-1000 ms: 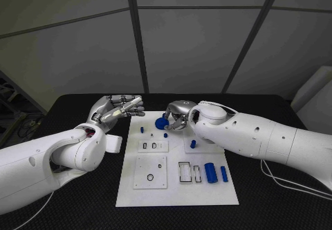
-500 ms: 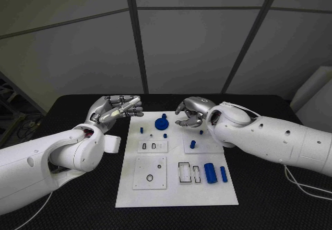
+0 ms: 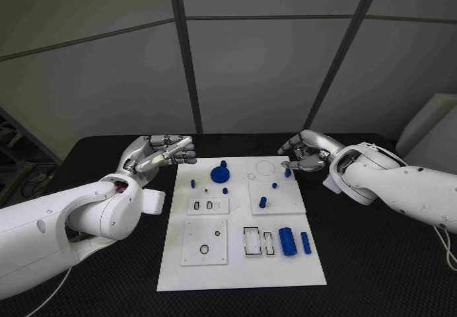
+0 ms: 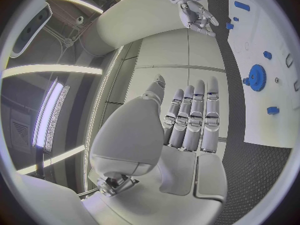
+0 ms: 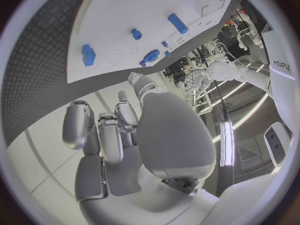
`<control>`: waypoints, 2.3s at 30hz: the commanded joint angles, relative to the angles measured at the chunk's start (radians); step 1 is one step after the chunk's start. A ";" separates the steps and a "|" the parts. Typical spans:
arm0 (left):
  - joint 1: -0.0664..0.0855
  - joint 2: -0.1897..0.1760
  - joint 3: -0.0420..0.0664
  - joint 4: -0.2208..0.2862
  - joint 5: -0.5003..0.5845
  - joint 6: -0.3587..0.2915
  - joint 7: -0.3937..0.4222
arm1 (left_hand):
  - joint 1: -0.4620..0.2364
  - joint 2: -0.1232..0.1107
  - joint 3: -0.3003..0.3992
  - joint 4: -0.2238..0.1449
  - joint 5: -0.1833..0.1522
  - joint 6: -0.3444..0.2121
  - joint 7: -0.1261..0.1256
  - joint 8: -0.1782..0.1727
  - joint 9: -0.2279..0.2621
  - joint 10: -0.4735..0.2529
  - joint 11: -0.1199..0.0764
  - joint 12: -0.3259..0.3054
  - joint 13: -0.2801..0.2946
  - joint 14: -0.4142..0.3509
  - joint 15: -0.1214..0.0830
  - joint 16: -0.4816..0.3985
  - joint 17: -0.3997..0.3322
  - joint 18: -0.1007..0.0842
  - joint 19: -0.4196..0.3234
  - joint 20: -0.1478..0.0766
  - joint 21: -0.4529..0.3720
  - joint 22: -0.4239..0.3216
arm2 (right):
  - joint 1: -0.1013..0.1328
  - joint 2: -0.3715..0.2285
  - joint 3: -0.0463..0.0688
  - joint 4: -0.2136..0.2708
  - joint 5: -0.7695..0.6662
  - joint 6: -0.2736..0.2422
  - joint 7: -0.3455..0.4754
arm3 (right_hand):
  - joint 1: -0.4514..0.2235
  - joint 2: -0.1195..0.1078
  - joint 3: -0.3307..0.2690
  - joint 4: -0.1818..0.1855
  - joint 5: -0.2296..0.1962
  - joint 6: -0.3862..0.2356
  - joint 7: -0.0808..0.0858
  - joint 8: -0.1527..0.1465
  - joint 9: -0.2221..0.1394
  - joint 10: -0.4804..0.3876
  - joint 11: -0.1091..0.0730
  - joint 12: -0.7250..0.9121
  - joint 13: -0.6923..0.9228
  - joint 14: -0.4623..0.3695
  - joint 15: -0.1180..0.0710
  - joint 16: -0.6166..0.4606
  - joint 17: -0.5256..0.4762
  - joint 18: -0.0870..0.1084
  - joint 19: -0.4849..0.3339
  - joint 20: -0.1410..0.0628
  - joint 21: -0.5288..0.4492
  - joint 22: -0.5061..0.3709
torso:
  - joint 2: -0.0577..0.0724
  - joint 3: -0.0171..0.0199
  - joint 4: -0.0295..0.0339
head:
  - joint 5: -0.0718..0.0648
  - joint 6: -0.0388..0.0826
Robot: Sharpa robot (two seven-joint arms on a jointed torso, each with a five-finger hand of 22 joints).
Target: Assemble the parts on the task board
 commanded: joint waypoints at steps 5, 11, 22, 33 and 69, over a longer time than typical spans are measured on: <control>0.001 0.005 0.001 -0.006 -0.007 0.028 -0.002 | -0.006 0.008 -0.001 -0.009 -0.005 0.007 -0.001 0.001 0.001 0.007 -0.001 0.005 0.001 0.007 0.000 0.002 0.002 -0.011 -0.009 0.001 -0.004 0.000 | -0.012 -0.008 0.000 -0.057 0.102 0.008 0.096 | 0.012 -0.004 -0.002 -0.011 -0.002 -0.017 0.006 -0.018 -0.005 -0.016 0.005 -0.016 -0.013 0.094 -0.003 -0.007 0.230 -0.003 -0.008 -0.001 -0.006 -0.003 | 0.001 0.0007 -0.0004 | -0.012 0.002; 0.001 0.009 0.001 -0.012 -0.007 0.029 -0.001 | -0.006 0.008 -0.002 -0.011 -0.005 0.007 -0.002 0.000 0.000 0.007 -0.001 0.003 0.000 0.005 0.000 -0.001 0.002 -0.012 -0.015 0.002 -0.007 -0.001 | -0.031 -0.001 0.000 -0.088 0.105 0.023 0.094 | 0.007 -0.008 -0.014 -0.011 -0.008 -0.045 0.012 -0.036 -0.007 -0.027 0.011 -0.029 -0.026 0.094 0.002 -0.007 0.231 -0.002 -0.013 0.003 -0.009 -0.009 | 0.001 -0.0011 0.0022 | -0.014 -0.002; 0.001 0.011 0.000 -0.018 -0.007 0.029 -0.001 | -0.006 0.008 -0.003 -0.012 -0.005 0.007 -0.001 -0.001 0.000 0.007 0.000 0.002 0.000 0.003 0.001 -0.004 0.002 -0.012 -0.019 0.002 -0.009 -0.002 | -0.061 0.011 0.000 -0.116 0.086 0.061 0.075 | -0.002 -0.010 -0.027 -0.007 -0.015 -0.058 0.015 -0.043 -0.006 -0.033 0.014 -0.034 -0.032 0.094 0.005 -0.006 0.232 -0.001 -0.017 0.005 -0.013 -0.014 | 0.002 -0.0025 0.0010 | -0.017 -0.008; 0.001 0.013 0.000 -0.021 -0.007 0.029 -0.002 | -0.006 0.008 -0.003 -0.013 -0.005 0.006 -0.001 -0.003 -0.001 0.005 0.001 -0.001 -0.001 0.002 0.002 -0.005 0.003 -0.012 -0.021 0.002 -0.010 -0.002 | -0.069 0.033 0.000 -0.143 0.072 0.071 0.061 | -0.006 -0.005 -0.032 -0.004 -0.017 -0.053 0.015 -0.040 -0.004 -0.030 0.014 -0.031 -0.029 0.095 0.006 -0.006 0.233 -0.001 -0.016 0.007 -0.012 -0.012 | 0.002 -0.0020 0.0025 | -0.019 -0.014; 0.001 0.015 0.001 -0.022 -0.007 0.031 -0.009 | -0.006 0.010 -0.003 -0.014 -0.005 0.005 0.000 -0.004 -0.001 0.002 0.002 -0.003 -0.002 0.002 0.002 -0.006 0.003 -0.012 -0.022 0.002 -0.011 -0.002 | -0.071 0.068 0.000 -0.183 0.037 0.096 0.031 | -0.002 0.036 -0.033 -0.001 -0.035 0.002 0.005 -0.012 0.005 -0.004 0.005 -0.001 0.001 0.097 -0.001 -0.003 0.241 -0.005 0.001 0.002 -0.002 0.009 | 0.000 -0.0024 0.0005 | -0.022 -0.025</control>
